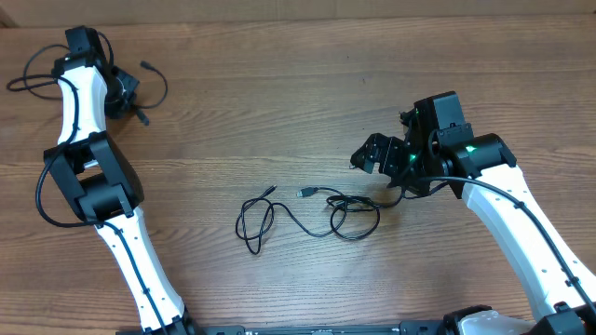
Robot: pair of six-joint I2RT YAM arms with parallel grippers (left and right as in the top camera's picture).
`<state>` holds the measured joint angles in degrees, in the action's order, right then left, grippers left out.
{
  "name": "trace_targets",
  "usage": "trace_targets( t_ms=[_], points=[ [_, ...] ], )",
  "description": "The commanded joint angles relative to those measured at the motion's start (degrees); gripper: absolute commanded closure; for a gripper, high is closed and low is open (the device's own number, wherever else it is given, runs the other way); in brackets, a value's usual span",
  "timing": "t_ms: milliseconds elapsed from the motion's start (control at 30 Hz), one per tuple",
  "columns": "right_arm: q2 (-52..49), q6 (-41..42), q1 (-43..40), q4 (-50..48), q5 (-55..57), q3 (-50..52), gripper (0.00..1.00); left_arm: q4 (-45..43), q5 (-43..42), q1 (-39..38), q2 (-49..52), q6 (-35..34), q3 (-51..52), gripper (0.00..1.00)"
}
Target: Untangle cables
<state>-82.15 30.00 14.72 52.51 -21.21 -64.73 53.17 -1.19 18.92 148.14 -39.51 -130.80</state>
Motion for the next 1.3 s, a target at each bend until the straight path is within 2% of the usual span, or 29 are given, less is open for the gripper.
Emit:
trace_targets(
  t_ms=[0, 167, 333, 433, 700, 833, 867, 933, 1000, 1033, 1067, 1133, 1267],
  points=[
    [-0.28, 0.0, 0.22, 0.55, -0.24, 0.35, 0.03, -3.87, -6.97, 0.68, 5.33, -2.23, 2.08, 0.96],
    [-0.28, 0.0, 0.22, 1.73, -0.24, 0.35, 0.04, -9.62, -12.72, 2.64, 5.18, -6.32, 1.66, 0.96],
    [-0.28, 0.0, 0.22, 1.77, -0.24, 0.35, 0.04, -10.97, -17.0, 4.87, 5.05, -8.94, -1.62, 0.96],
    [-0.28, 0.0, 0.22, 1.57, -0.24, 0.35, 0.04, -11.93, -20.74, 6.21, 5.05, -8.96, -5.51, 0.96],
    [-0.28, 0.02, 0.22, 1.55, -0.24, 0.35, 0.04, -12.68, -23.89, 7.98, 4.96, -9.38, -18.69, 0.96],
    [-0.28, 0.0, 0.22, 1.36, -0.24, 0.35, 0.04, -12.74, -25.99, 8.07, 4.96, -10.93, -22.16, 0.95],
    [-0.28, 0.0, 0.22, 1.18, -0.24, 0.35, 0.04, -12.79, -26.36, 8.07, 4.96, -11.17, -22.36, 0.89],
    [-0.28, 0.0, 0.22, 0.96, -0.24, 0.35, 0.04, -12.48, -26.97, 7.91, 4.98, -11.08, -22.32, 0.52],
    [-0.28, 0.02, 0.22, 0.9, -0.26, 0.35, 0.04, -10.32, -25.83, 7.52, 5.05, -9.42, -22.12, 0.09],
    [-0.28, 0.02, 0.22, 0.96, -0.26, 0.35, 0.04, -9.68, -25.33, 7.34, 5.09, -7.5, -22.05, 0.02],
    [-0.28, 0.02, 0.22, 1.05, -0.26, 0.35, 0.04, -9.33, -25.24, 7.19, 5.09, -5.6, -22.03, 0.0],
    [-0.28, 0.02, 0.22, 1.2, -0.26, 0.35, 0.04, -8.26, -25.22, 6.91, 5.09, -1.55, -22.03, 0.0],
    [-0.28, 0.02, 0.22, 1.25, -0.26, 0.35, 0.04, -6.62, -27.71, 6.93, 5.07, 0.66, -22.03, 0.0]
  ],
)
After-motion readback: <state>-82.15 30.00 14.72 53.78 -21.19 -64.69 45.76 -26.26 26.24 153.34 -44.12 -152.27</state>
